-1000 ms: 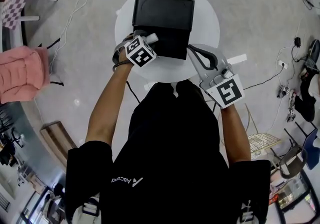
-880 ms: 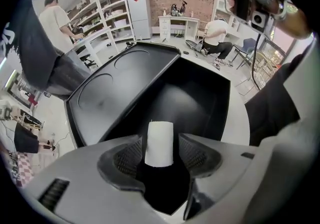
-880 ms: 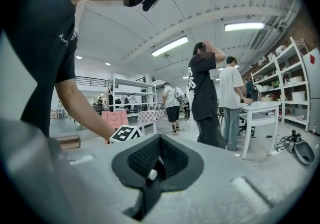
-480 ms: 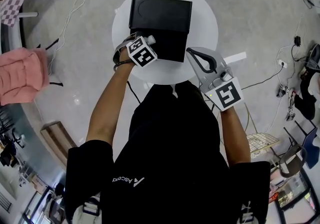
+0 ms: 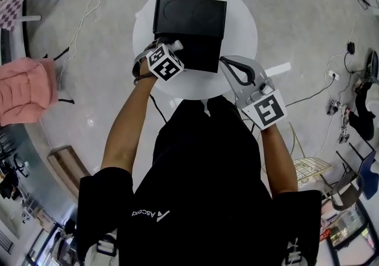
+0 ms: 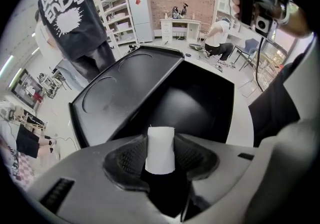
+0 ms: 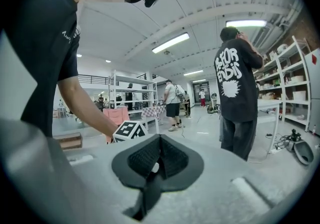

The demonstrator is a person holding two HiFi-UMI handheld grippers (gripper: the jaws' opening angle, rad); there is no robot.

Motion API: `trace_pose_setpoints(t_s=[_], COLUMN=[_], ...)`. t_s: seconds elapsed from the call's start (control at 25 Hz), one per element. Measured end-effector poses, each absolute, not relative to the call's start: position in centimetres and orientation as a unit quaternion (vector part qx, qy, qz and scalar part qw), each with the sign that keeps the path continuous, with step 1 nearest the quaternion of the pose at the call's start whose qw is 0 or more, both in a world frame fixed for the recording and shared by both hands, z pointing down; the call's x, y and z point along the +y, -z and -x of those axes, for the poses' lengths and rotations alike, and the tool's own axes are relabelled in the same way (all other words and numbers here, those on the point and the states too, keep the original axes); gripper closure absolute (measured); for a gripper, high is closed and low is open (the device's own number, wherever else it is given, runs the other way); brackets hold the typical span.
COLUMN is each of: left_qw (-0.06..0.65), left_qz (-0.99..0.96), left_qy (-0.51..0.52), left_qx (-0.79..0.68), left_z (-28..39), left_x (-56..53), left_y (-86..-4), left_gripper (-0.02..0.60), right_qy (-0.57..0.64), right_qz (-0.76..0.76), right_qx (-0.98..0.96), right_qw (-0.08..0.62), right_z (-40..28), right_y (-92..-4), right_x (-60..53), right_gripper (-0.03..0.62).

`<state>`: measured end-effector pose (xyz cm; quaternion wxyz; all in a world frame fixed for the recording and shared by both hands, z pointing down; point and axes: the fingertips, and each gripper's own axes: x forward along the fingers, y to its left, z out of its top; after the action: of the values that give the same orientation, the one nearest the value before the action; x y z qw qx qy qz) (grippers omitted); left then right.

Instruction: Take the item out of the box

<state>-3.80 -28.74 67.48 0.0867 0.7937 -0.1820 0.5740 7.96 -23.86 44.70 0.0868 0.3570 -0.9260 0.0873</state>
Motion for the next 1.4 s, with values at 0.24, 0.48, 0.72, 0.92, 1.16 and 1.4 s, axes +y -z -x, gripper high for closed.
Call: trace_pose_setpoints(t_s=[0.24,0.48,0.72,0.92,1.16,1.4], left_qw=[0.093,0.104,0.143,0.129,0.090,0.057], left_qz=[-0.794,-0.827,-0.877,-0.905,-0.934,-0.941], left_qy=[-0.572,-0.504,-0.345,-0.221,-0.077,0.031], left_qx=[-0.180,-0.228,-0.302,-0.339,-0.337,-0.333], left_z=[4.7,3.9,3.4,3.4,3.0,3.1], left_x=[-28.2,-28.4,-29.2,-28.7,-26.6,-24.2], left_y=[-67.0,-62.9,-55.0,-48.3,-40.0,-32.8], left_gripper=[0.420,0.420,0.420,0.420,0.420,0.420], right_qy=[-0.075,-0.073,-0.064,-0.063,-0.048,-0.013], right_qz=[-0.349,-0.350,-0.341,-0.331,-0.318,-0.313], right_qx=[-0.931,-0.931,-0.936,-0.941,-0.947,-0.949], right_qw=[0.082,0.080,0.065,0.041,0.004,-0.028], right_z=[-6.6,-6.7,-5.7,-4.2,-2.3,-1.9], right_y=[-43.8,-43.5,-42.4,-40.5,-36.8,-33.2], right_x=[-23.5,-23.0,-23.2,-23.4,-23.2,-22.5], right_gripper=[0.594,0.594,0.594,0.594,0.594,0.594])
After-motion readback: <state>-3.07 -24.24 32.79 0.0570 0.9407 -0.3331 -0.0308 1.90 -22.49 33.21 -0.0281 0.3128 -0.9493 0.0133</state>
